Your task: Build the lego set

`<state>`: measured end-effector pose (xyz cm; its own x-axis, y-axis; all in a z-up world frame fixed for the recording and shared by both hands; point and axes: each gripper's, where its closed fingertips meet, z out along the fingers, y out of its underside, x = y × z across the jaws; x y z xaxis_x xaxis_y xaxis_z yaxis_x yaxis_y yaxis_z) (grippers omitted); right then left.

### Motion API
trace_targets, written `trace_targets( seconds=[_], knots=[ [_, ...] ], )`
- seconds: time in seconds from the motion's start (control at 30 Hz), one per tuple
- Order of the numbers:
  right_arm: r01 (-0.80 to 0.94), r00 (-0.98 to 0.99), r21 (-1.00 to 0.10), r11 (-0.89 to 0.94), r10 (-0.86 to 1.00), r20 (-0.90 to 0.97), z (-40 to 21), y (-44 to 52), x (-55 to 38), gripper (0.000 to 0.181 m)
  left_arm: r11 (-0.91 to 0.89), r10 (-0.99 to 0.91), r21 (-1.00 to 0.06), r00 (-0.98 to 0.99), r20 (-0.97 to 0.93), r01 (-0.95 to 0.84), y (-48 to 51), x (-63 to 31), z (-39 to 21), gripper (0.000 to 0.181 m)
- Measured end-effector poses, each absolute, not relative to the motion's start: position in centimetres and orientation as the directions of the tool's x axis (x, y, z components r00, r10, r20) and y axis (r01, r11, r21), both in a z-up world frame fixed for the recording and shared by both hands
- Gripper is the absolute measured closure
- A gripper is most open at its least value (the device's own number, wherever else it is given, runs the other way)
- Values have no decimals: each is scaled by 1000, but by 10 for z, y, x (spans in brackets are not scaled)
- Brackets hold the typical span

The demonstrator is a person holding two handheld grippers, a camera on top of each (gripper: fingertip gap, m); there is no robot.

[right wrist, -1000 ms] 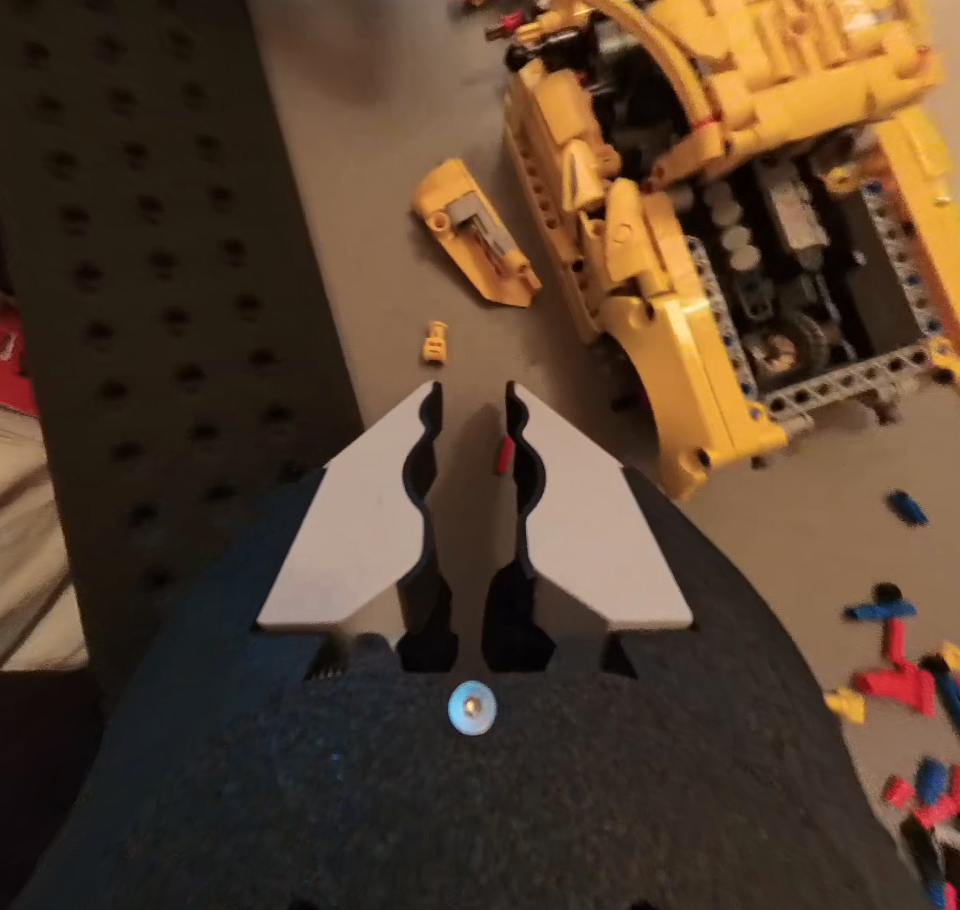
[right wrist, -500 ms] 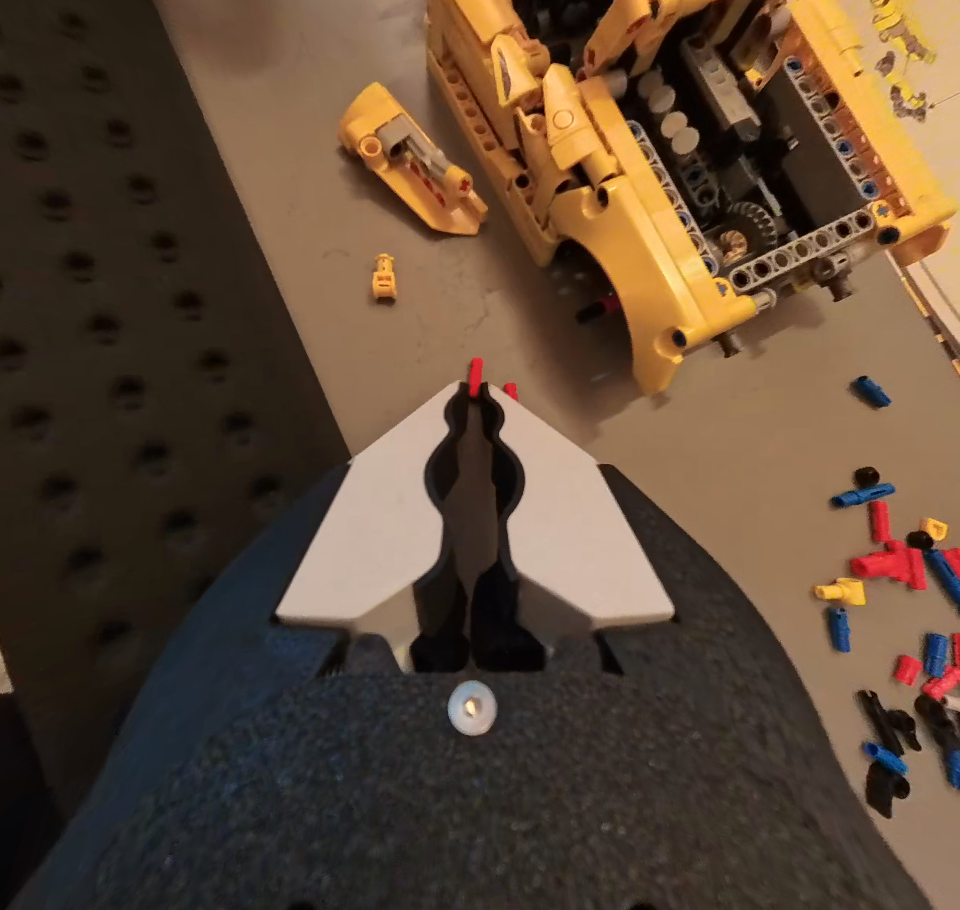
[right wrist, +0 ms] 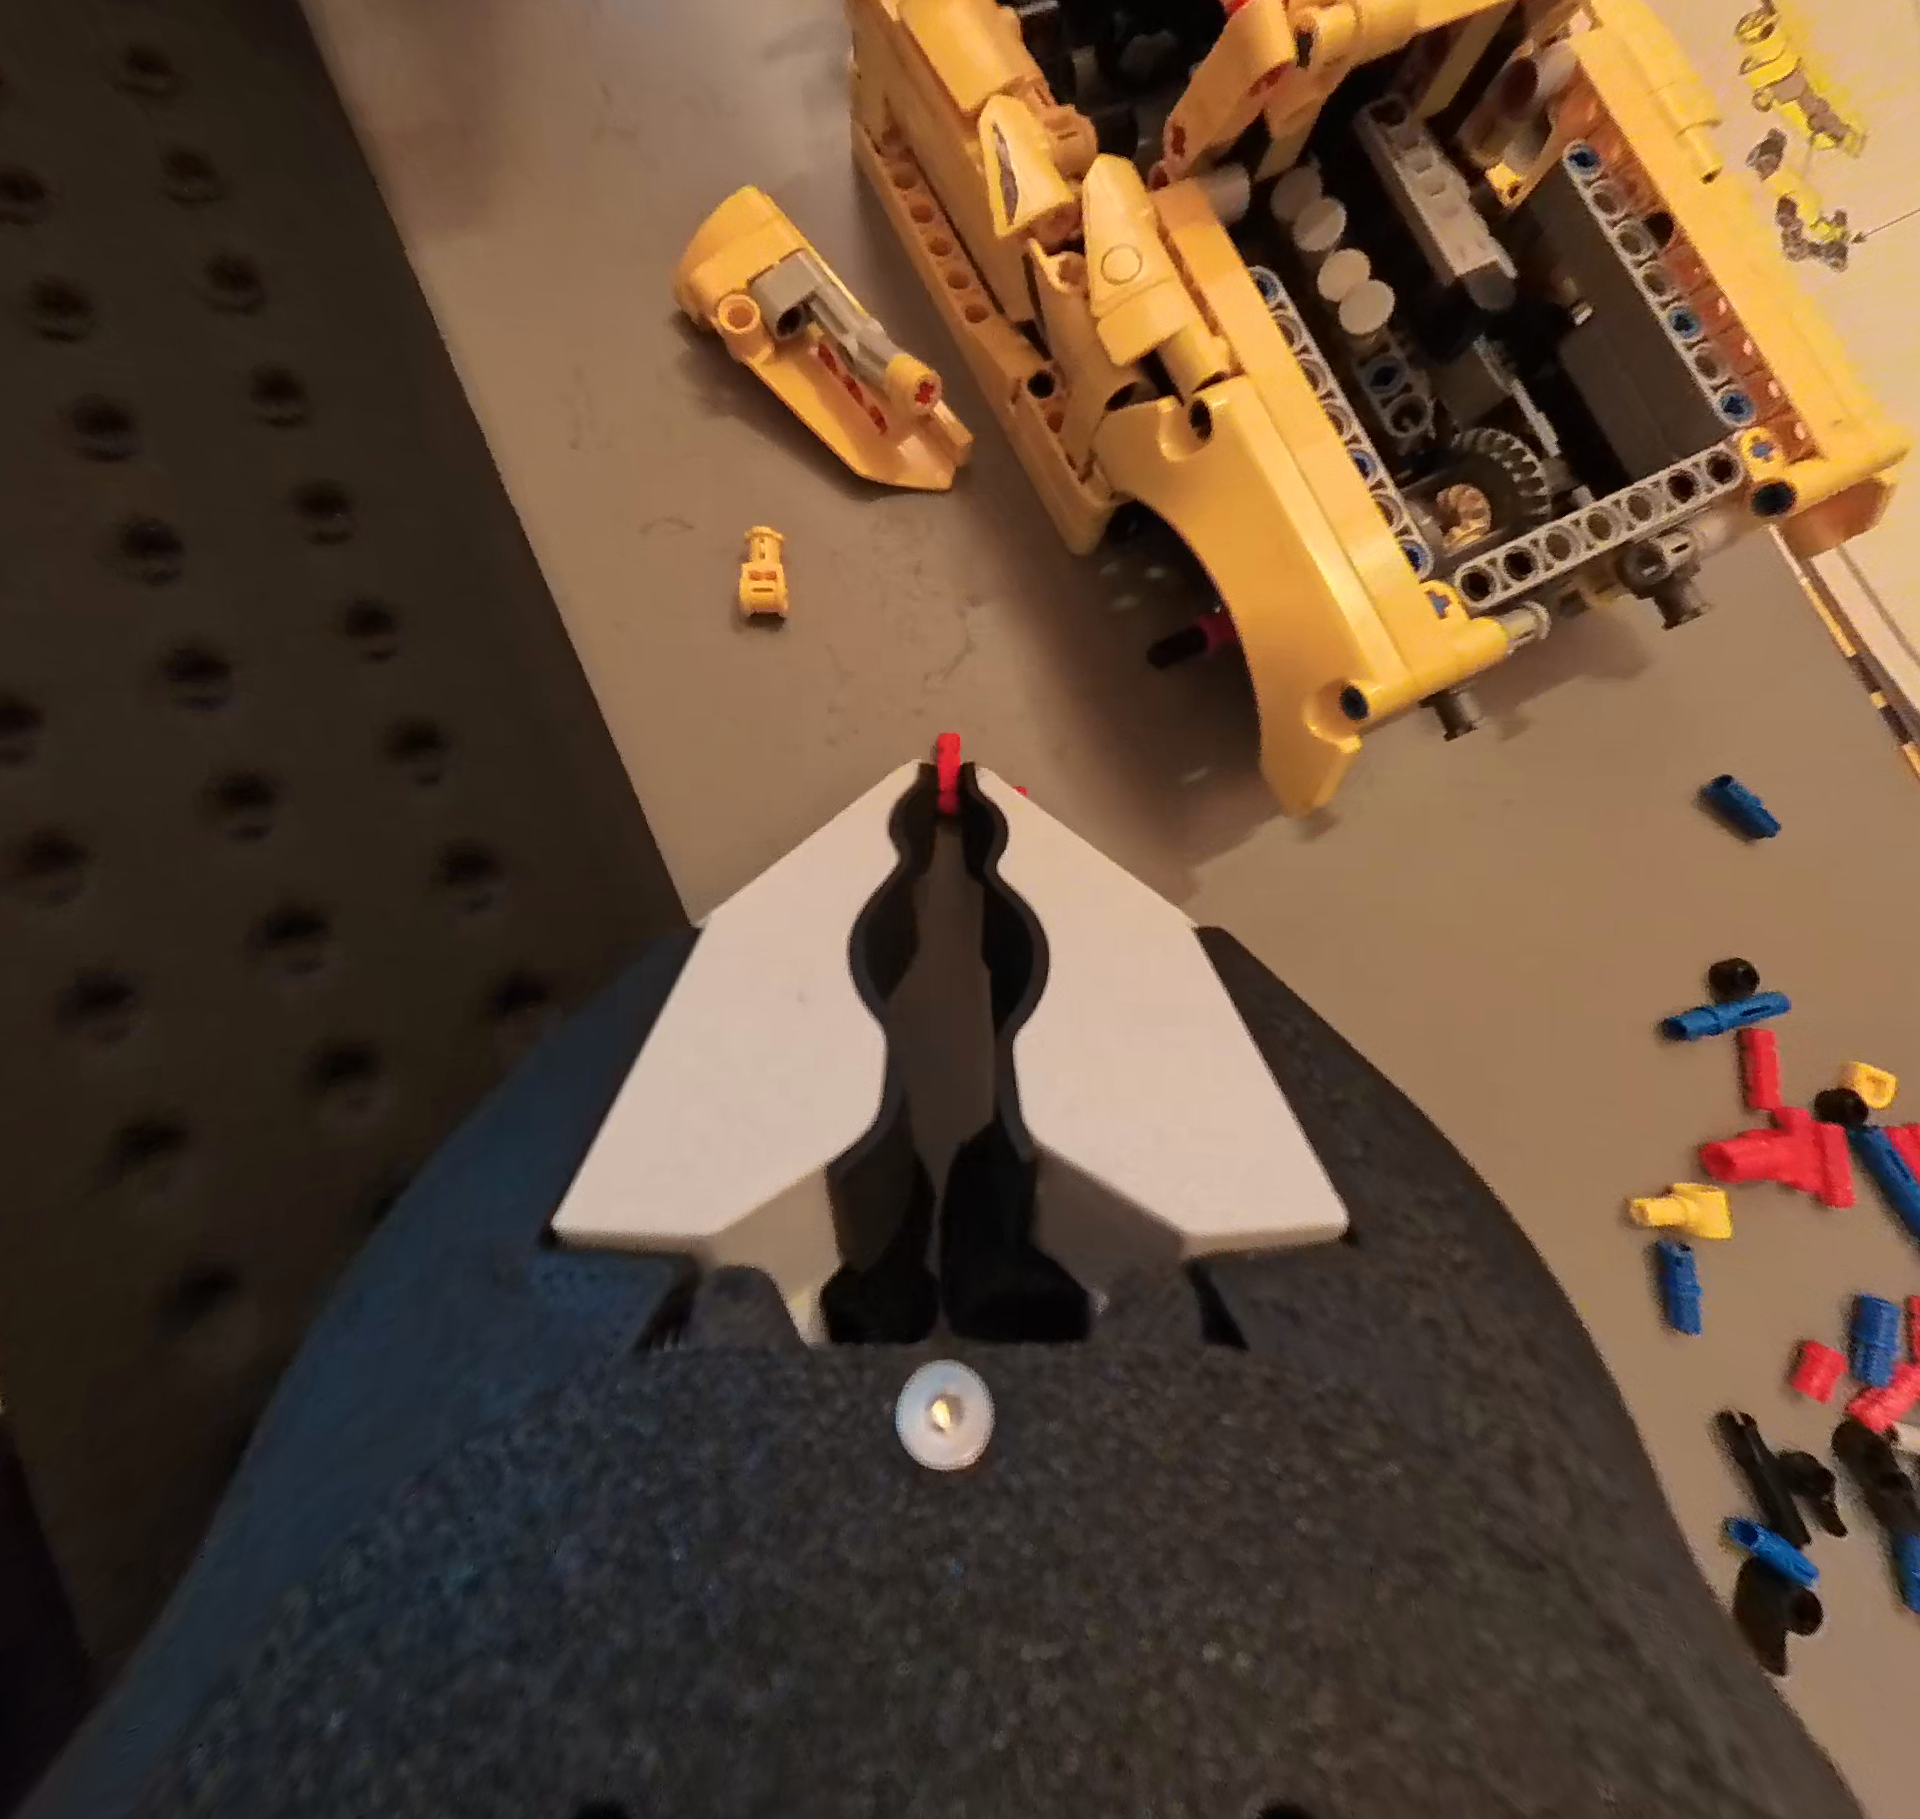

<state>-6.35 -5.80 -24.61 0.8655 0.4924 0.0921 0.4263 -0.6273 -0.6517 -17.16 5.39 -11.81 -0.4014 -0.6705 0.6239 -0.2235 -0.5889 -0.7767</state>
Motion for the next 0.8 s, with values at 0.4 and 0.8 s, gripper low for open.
trace_targets(
  seconds=[0.4,0.8],
  knots=[
    [353,840,-818,-454,538,63,-153,9,-122,178,-649,-618,-745,-465,634,-152,55,-176,-102,174],
    [630,656,-756,-177,643,395,-103,52,-167,179,-741,-510,-650,-487,709,-171,60,-178,-100,175]
  ],
)
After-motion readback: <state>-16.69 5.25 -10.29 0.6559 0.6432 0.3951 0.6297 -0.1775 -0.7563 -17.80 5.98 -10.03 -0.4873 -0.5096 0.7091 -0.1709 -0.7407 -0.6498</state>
